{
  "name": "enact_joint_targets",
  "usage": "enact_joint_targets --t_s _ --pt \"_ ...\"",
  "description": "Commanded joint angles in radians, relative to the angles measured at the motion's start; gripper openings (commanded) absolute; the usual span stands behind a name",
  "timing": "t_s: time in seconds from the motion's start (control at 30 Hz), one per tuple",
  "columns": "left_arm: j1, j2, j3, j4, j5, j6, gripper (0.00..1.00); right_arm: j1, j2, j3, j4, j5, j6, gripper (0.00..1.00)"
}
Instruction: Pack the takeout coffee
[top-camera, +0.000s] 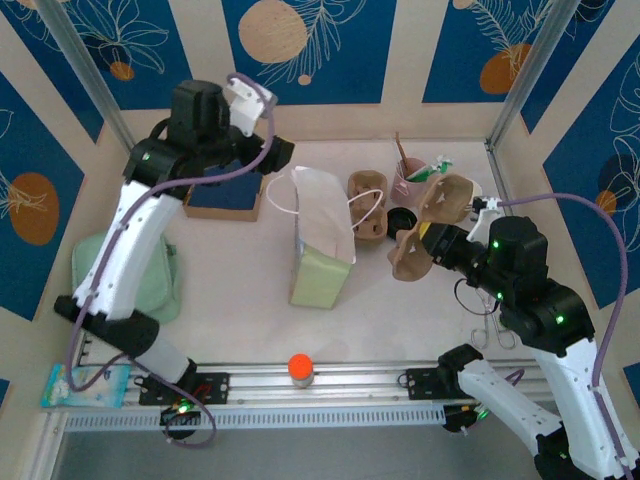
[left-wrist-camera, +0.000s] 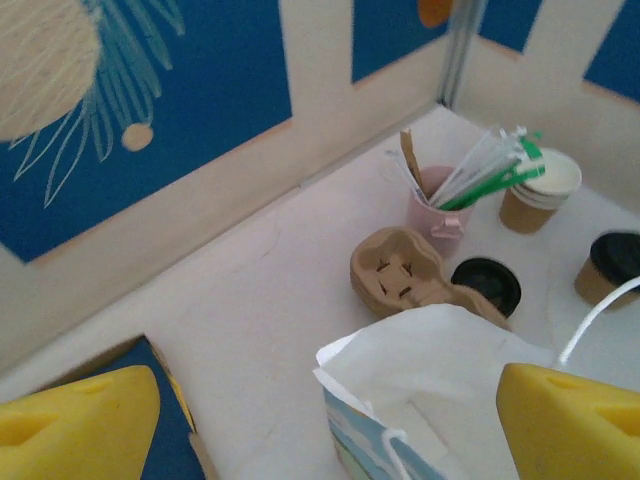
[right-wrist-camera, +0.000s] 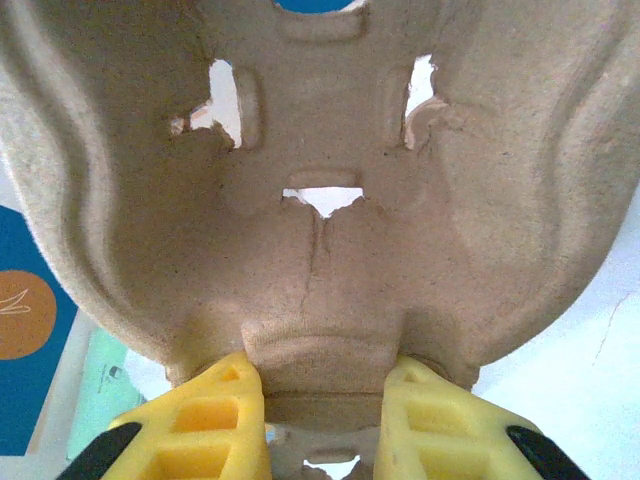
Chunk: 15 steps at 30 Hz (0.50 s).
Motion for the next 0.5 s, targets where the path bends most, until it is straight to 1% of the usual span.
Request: enact_joint_targets --t_s 0.0,0.07,0.17,0.3,0.47 --pt "-0.002 0.146 0.127 -0.172 0.138 0.166 0.87 0.007 0.003 0.016 0.012 -0.030 -0.023 0.15" --pt "-0.002 0.229 0.236 -0.253 0.201 0.192 0.87 0.007 0.007 0.012 0.012 -0.030 -0.028 0.15" --pt "-0.002 0.345 0.379 -0.336 0.223 0.223 0.87 0.007 0.014 0.008 0.015 -0.030 -0.037 0.15" --pt "-0.002 0.408 0.411 -0.340 0.202 0.247 0.87 0.009 0.027 -0.001 0.024 -0.039 -0.042 0.15" --pt "-0.002 0.459 0.432 -0.382 0.257 0.263 0.88 0.009 0.037 -0.012 0.027 -0.041 -0.046 0.15"
